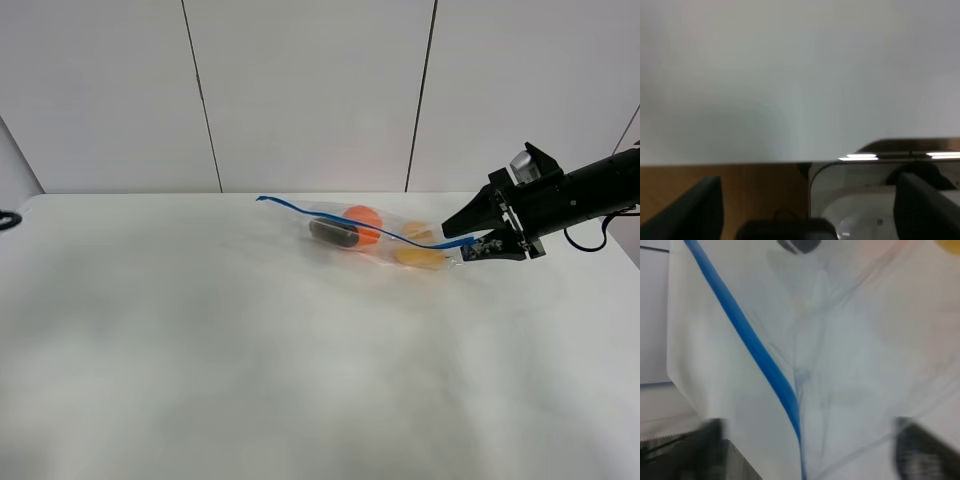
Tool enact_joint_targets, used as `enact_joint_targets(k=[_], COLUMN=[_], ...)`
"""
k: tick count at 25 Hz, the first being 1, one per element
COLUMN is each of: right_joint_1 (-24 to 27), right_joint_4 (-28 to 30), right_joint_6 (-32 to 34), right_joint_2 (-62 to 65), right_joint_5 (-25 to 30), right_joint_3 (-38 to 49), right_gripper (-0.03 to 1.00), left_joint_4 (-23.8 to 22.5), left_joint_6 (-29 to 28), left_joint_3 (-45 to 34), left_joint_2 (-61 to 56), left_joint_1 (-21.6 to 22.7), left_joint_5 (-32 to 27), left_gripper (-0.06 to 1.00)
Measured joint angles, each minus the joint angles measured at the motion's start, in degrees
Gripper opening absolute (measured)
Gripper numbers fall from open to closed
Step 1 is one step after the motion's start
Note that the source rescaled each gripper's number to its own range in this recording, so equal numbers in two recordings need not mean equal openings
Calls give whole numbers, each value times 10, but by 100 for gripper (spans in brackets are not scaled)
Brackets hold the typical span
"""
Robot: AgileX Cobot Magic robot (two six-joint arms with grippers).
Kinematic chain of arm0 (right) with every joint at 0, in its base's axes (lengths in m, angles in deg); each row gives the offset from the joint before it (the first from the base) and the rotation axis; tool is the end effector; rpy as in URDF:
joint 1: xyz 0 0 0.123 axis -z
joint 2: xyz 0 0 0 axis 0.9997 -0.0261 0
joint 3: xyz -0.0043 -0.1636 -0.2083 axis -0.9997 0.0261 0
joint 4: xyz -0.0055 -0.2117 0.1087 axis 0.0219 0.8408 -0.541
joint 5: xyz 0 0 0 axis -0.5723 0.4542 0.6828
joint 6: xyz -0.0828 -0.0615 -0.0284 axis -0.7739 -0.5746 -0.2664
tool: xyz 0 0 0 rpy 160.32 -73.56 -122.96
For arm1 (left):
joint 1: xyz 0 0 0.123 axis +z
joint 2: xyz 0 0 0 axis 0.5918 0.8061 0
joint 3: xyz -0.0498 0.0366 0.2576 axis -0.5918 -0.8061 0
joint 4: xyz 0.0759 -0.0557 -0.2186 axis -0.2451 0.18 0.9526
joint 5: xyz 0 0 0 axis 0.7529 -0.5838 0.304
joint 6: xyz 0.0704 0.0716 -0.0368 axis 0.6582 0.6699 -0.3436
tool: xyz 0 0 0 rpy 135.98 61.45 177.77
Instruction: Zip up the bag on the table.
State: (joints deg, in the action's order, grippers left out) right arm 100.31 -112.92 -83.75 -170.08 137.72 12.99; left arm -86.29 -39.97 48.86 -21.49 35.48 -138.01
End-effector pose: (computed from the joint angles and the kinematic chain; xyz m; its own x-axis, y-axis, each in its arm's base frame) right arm 0.3427 0.0153 0.1717 -0.9770 0.0610 -0.2044 -0.1215 0.6284 0.7684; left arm 0.1194 -0.0056 0.2538 -0.9488 -0.0070 -0.3159 0.0066 0.9991 -0.0418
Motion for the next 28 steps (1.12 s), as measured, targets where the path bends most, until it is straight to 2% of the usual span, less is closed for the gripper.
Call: enact_joint_targets(k=[1, 3, 6, 10, 18, 24, 28], right_joint_1=[0, 0, 0, 0, 0, 0, 0], right_joint_4=[0, 0, 6, 49, 215, 362, 447], right_joint_6=[0, 0, 1, 22, 126, 218, 263], right_joint_2=[0, 0, 0, 15, 97, 146, 171], right_joint_5=[-1, 0, -2, -27, -104, -103, -74], right_joint_3=[0, 0, 0, 0, 0, 0, 0], right_gripper=[89, 95, 98, 99, 99, 99, 99], left_joint_4=[0, 1, 4, 4, 11, 11, 11], left_joint_6=[-3, -6, -7, -8, -8, -8, -9], left_joint_3=[-19, -46, -63, -64, -64, -65, -65], left_joint_2=[-21, -61, -117, -180, -302, -375, -403], left_joint_1=[0, 0, 0, 0, 0, 0, 0], left_joint_5=[2, 13, 24, 27, 27, 26, 26], left_gripper=[96, 96, 96, 96, 96, 96, 96])
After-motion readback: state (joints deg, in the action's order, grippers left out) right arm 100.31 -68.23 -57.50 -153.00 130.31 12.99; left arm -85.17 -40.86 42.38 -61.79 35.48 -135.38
